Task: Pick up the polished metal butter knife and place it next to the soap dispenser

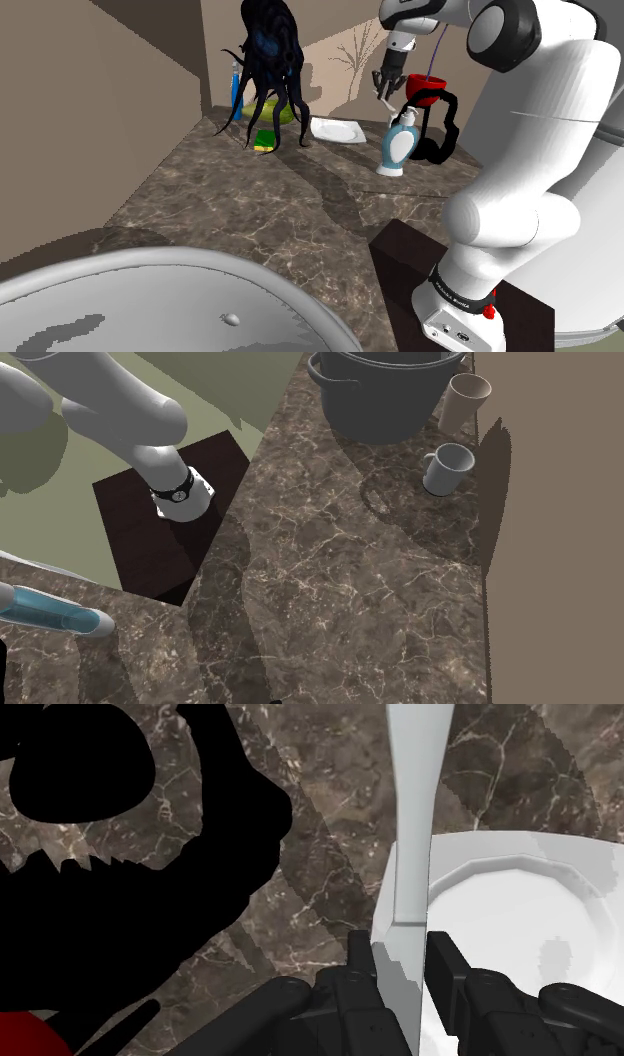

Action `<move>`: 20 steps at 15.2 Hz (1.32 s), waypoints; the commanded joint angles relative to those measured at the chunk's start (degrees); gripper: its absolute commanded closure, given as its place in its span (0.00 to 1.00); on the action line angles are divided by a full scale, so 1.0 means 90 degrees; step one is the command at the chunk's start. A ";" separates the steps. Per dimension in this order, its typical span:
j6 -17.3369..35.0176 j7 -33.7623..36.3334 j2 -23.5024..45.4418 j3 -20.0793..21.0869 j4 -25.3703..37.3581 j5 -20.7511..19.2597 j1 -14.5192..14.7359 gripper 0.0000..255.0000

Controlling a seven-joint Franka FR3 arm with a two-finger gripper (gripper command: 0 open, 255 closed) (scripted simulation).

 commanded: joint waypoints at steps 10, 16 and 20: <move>0.0939 -0.0016 0.0016 0.0005 -0.0919 0.0005 0.0009 1.00; 0.1424 -0.0031 0.0101 0.0006 -0.1319 0.0010 0.0010 1.00; 0.1739 -0.0041 0.0184 0.0007 -0.1553 0.0013 0.0011 1.00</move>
